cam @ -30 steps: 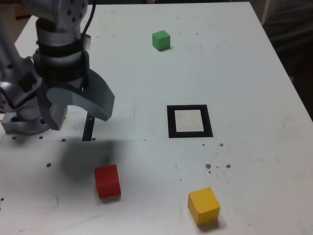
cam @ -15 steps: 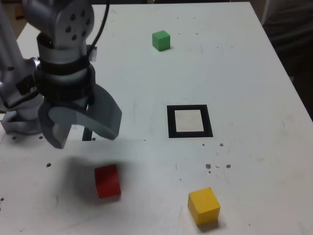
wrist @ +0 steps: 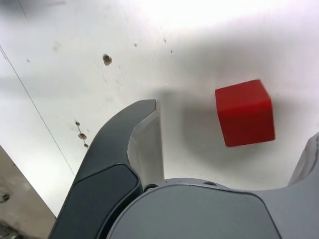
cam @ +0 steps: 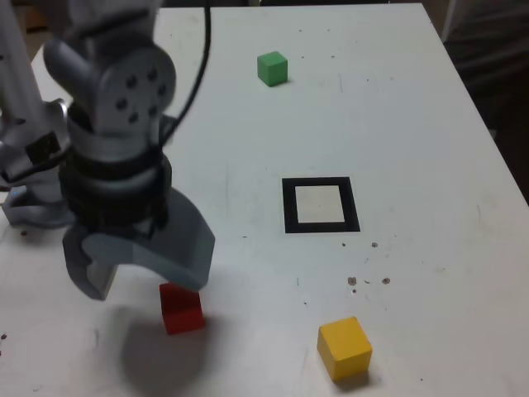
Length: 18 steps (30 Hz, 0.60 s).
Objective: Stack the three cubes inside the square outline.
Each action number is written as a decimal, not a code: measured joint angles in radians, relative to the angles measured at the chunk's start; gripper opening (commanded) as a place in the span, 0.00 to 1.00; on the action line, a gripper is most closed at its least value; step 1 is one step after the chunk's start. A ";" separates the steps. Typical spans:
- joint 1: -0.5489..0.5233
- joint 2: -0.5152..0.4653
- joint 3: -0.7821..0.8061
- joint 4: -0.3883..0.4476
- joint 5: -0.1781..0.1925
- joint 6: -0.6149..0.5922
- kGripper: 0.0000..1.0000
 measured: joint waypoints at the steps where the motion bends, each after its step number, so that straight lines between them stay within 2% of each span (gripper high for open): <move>1: -0.003 0.010 -0.004 -0.002 -0.003 -0.001 0.99; 18: -0.006 0.116 0.005 -0.103 -0.041 -0.002 0.99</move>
